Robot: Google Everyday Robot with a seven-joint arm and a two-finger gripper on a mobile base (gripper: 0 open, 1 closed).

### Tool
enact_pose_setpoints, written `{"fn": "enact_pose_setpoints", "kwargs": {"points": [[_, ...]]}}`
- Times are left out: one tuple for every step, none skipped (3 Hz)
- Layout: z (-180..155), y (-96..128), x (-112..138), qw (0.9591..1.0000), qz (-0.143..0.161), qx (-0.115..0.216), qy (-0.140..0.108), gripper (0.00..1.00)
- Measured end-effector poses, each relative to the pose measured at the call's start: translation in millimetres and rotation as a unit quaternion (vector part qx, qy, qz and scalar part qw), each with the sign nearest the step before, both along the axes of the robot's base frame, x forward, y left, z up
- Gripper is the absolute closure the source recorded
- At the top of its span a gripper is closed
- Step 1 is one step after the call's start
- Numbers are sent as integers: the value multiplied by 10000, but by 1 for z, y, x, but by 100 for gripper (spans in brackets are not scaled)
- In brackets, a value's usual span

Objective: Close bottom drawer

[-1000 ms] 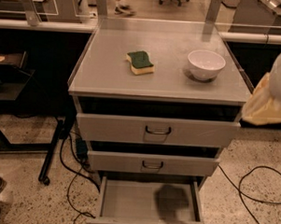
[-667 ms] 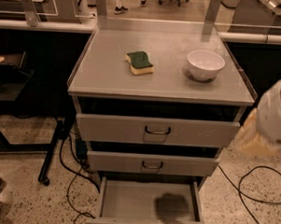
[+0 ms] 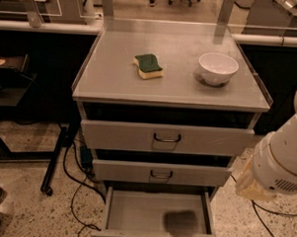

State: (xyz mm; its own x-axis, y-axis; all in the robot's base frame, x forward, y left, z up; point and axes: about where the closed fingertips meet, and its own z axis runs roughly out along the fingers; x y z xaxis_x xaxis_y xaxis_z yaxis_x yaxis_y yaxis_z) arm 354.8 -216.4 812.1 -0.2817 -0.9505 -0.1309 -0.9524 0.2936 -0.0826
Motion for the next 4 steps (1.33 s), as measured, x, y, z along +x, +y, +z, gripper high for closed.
{"fn": "enact_pose_setpoints", "kwargs": {"points": [[-16, 5, -14, 9997, 67, 127, 185, 100], [-81, 19, -37, 9972, 106, 321, 670, 100], [-166, 25, -68, 9902, 71, 390, 1340, 100], [-167, 25, -68, 9902, 70, 390, 1341, 100]]}}
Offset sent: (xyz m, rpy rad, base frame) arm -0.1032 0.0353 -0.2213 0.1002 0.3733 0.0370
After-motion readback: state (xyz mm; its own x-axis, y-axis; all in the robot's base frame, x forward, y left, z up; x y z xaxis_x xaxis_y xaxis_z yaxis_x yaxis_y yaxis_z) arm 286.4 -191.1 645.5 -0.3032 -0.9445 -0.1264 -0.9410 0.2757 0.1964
